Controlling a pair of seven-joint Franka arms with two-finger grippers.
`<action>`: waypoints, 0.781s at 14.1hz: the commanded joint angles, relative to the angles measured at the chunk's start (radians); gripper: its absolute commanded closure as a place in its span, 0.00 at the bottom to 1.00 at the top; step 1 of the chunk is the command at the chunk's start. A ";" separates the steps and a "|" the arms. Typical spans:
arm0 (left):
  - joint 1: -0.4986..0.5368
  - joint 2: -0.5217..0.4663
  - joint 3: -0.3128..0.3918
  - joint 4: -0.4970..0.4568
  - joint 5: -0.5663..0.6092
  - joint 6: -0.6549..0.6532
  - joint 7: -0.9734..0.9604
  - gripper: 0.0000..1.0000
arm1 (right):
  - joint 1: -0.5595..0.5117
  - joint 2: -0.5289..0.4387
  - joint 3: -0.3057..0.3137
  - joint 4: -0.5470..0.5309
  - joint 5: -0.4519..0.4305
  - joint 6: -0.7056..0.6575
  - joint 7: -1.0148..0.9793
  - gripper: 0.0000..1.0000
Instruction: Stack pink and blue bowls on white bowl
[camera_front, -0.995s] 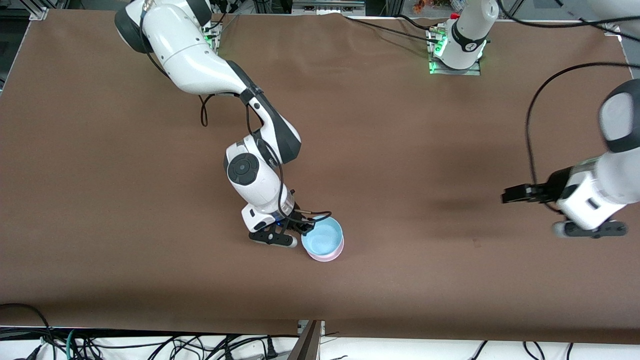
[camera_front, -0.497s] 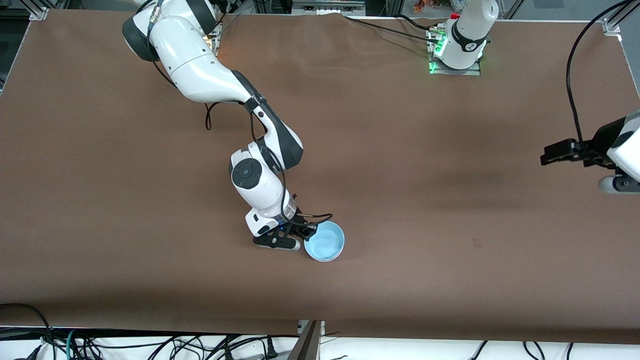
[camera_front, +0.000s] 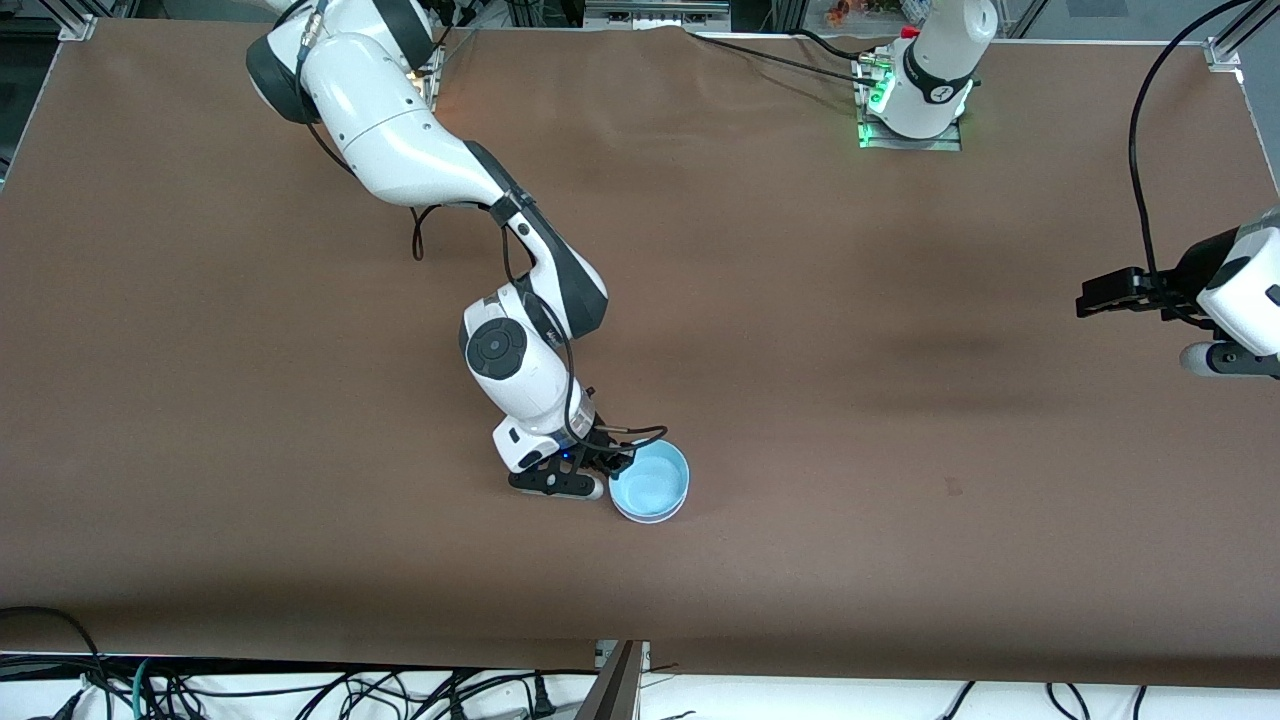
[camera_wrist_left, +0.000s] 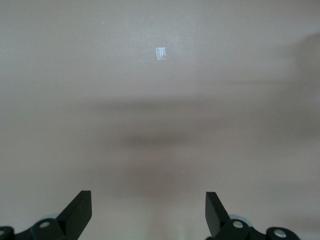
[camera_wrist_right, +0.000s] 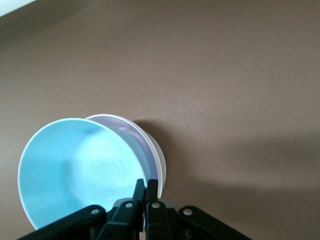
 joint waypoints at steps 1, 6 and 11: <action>0.003 -0.030 -0.003 -0.033 0.019 0.008 0.023 0.00 | 0.001 0.016 0.006 0.042 -0.004 -0.051 -0.012 1.00; 0.009 -0.013 -0.004 -0.016 0.006 0.003 0.022 0.00 | 0.001 0.013 0.006 0.042 -0.004 -0.094 -0.014 1.00; 0.006 -0.004 -0.006 -0.013 0.004 0.003 0.020 0.00 | 0.000 0.012 0.012 0.042 -0.002 -0.095 -0.012 0.14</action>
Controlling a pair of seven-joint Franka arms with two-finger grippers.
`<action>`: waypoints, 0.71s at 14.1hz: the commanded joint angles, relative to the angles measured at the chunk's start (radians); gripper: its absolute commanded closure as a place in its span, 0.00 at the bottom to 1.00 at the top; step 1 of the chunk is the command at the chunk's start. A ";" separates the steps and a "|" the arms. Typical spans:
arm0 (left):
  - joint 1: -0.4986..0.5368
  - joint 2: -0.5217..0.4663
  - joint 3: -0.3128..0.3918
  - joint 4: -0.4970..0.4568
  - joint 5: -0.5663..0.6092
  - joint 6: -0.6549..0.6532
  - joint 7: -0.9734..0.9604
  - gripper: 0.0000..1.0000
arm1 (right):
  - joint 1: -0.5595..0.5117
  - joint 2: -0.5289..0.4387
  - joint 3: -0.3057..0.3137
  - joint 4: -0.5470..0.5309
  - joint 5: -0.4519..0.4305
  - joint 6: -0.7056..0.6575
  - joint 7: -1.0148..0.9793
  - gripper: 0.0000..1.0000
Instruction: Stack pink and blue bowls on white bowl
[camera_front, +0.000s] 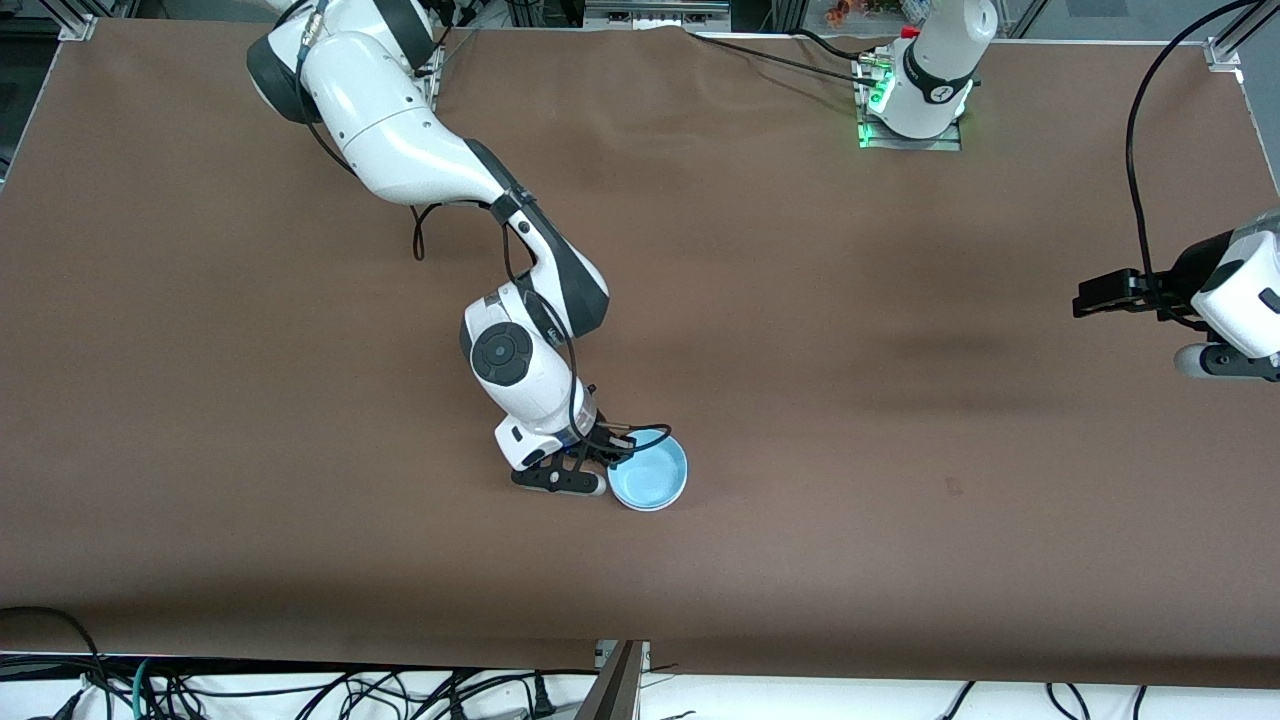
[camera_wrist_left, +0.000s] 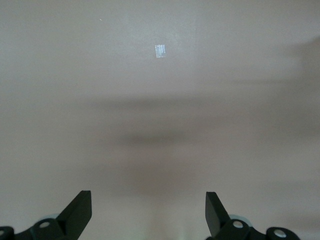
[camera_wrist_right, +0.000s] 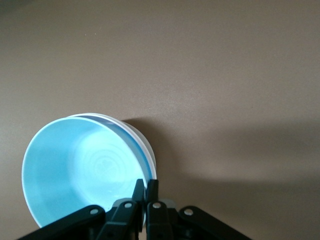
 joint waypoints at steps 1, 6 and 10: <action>0.005 -0.005 -0.003 -0.006 0.004 0.003 0.021 0.00 | -0.001 0.006 0.010 0.033 -0.002 -0.026 -0.011 0.00; 0.005 -0.004 -0.002 -0.005 0.004 0.004 0.023 0.00 | -0.017 -0.032 0.012 0.084 0.007 -0.118 -0.015 0.00; 0.002 0.006 -0.003 0.010 0.004 0.009 0.020 0.00 | -0.024 -0.131 0.000 0.076 0.001 -0.279 -0.017 0.00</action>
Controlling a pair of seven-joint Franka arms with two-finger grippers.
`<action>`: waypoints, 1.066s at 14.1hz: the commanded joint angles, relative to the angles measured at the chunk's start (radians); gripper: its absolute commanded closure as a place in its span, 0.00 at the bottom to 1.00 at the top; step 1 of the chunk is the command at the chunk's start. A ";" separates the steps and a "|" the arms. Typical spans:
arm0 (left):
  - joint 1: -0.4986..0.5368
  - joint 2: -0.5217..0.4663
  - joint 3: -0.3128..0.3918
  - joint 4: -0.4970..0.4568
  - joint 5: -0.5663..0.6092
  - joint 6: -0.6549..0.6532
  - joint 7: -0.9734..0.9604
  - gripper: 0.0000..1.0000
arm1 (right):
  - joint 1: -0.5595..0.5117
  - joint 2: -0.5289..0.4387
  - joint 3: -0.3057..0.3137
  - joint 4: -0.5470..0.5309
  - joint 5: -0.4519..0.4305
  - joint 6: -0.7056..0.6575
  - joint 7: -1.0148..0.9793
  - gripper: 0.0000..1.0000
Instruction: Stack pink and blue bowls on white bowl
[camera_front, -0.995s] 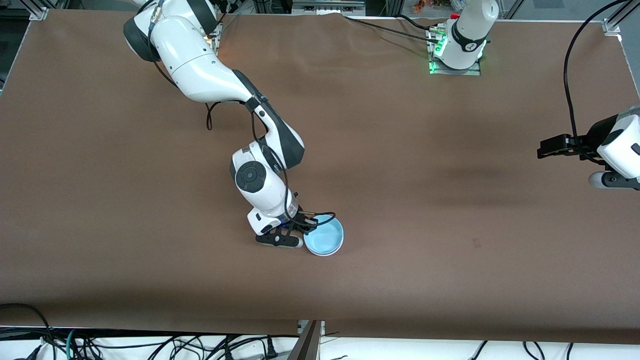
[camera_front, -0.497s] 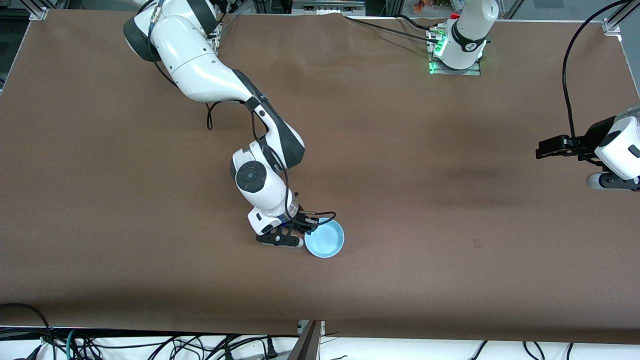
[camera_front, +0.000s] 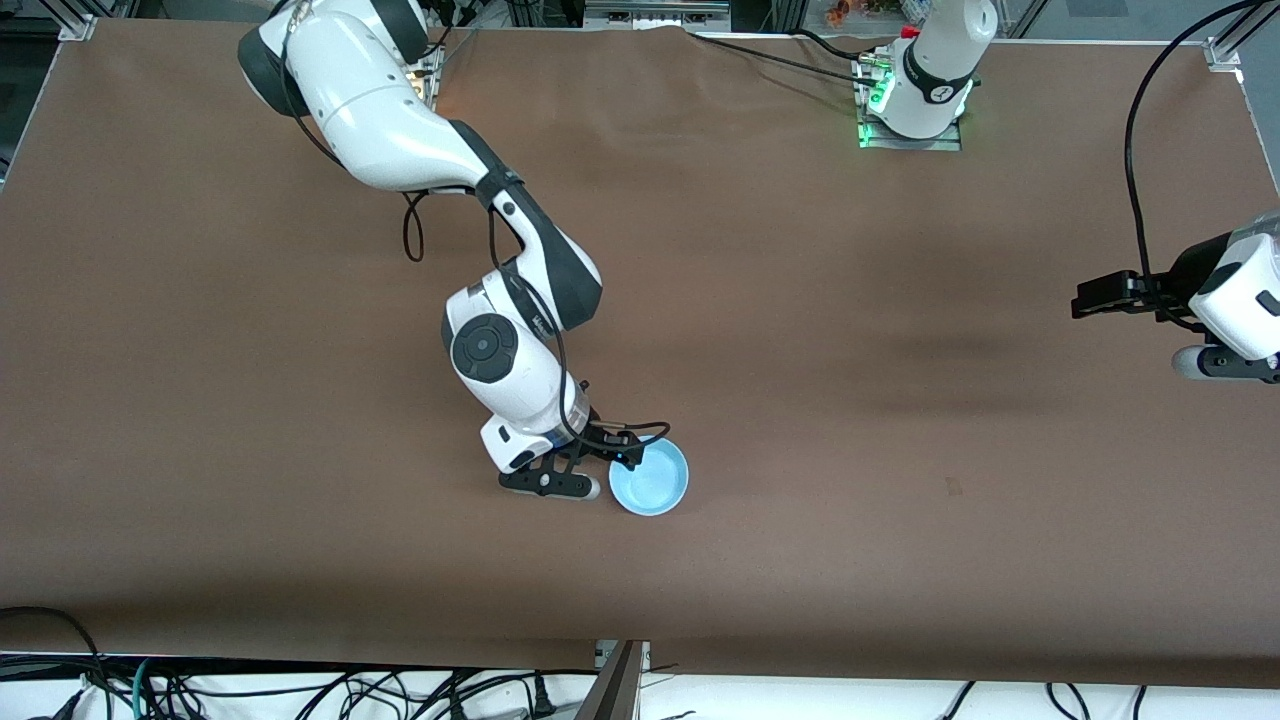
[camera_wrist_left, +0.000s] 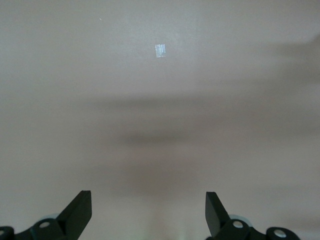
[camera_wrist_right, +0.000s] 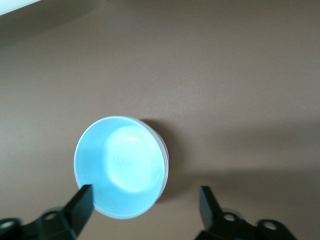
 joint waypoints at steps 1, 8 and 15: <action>0.000 0.016 -0.003 0.031 0.012 0.004 0.020 0.00 | -0.037 -0.076 0.001 -0.018 0.002 -0.123 -0.044 0.00; 0.003 0.017 -0.002 0.043 0.013 0.003 0.018 0.00 | -0.022 -0.257 -0.112 -0.179 0.036 -0.326 -0.191 0.00; 0.003 0.017 -0.002 0.043 0.012 0.001 0.018 0.00 | -0.076 -0.398 -0.131 -0.194 0.035 -0.513 -0.277 0.00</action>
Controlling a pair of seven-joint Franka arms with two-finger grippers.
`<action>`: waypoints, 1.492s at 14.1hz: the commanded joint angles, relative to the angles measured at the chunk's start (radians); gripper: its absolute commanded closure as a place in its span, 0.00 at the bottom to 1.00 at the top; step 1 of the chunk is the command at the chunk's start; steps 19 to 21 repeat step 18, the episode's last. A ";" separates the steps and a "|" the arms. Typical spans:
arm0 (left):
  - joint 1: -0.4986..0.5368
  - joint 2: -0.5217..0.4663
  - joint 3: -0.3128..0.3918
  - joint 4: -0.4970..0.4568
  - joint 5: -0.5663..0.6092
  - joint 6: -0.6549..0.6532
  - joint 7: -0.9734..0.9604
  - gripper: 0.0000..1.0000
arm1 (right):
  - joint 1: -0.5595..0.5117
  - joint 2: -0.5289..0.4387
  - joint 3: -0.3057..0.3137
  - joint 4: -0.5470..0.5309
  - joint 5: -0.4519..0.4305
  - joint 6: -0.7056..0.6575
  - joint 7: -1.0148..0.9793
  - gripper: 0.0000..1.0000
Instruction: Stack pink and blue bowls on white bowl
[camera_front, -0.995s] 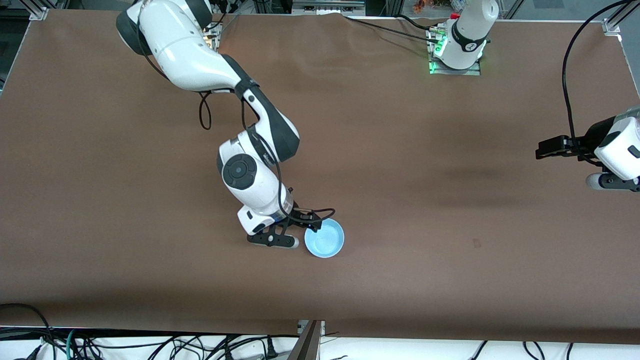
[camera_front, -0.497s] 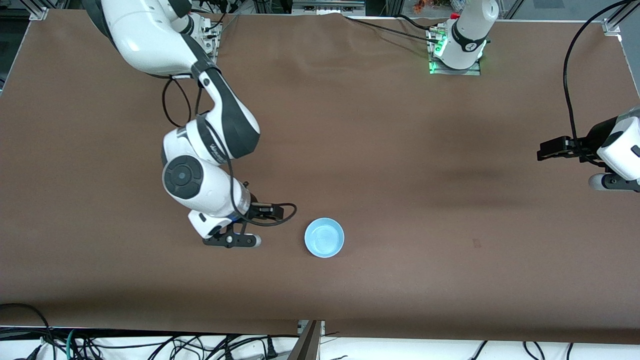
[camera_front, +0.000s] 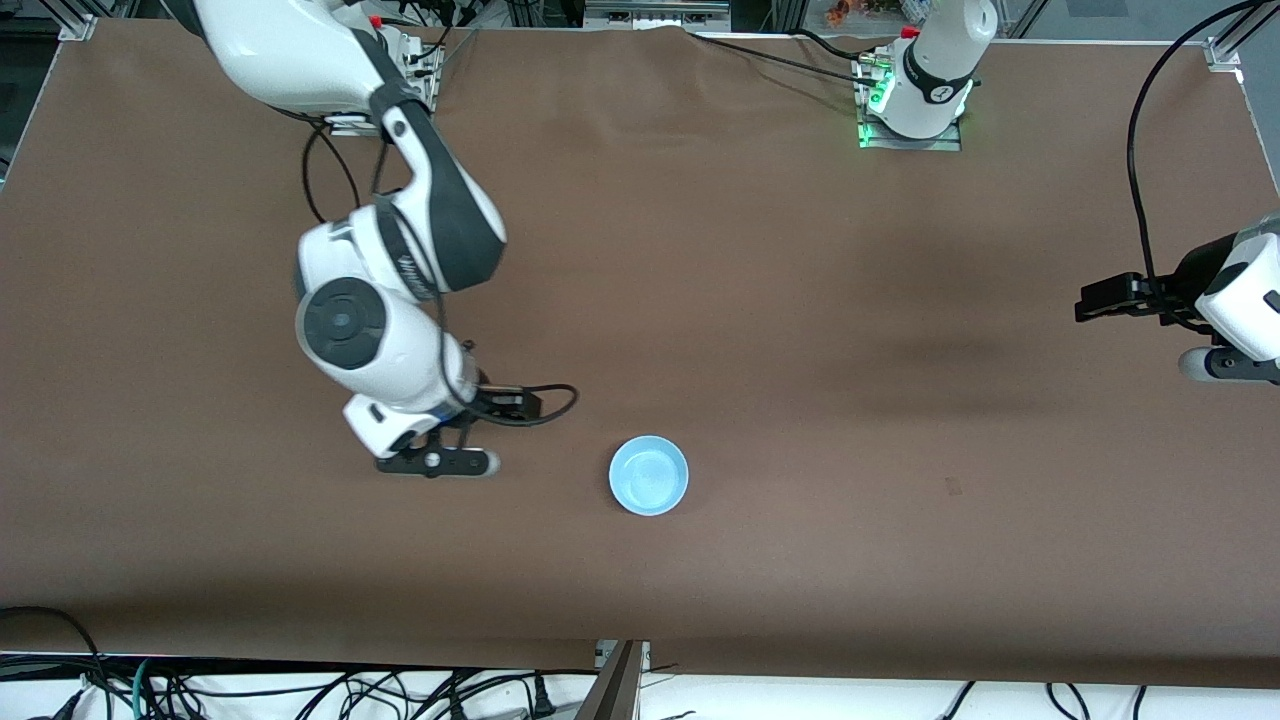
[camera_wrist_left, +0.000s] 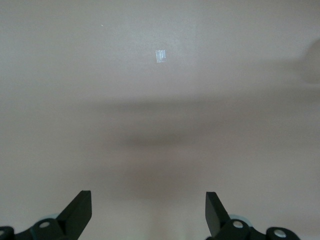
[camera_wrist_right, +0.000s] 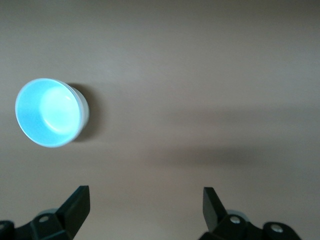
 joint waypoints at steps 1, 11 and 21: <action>0.003 0.013 -0.003 0.029 0.010 -0.006 0.018 0.00 | -0.007 -0.170 -0.031 -0.100 0.007 -0.144 -0.049 0.00; 0.000 0.013 -0.004 0.031 0.010 -0.006 0.012 0.00 | -0.120 -0.647 -0.087 -0.591 -0.101 -0.168 -0.388 0.00; 0.003 0.013 -0.003 0.031 0.007 -0.006 -0.006 0.00 | -0.293 -0.721 0.053 -0.618 -0.105 -0.207 -0.408 0.00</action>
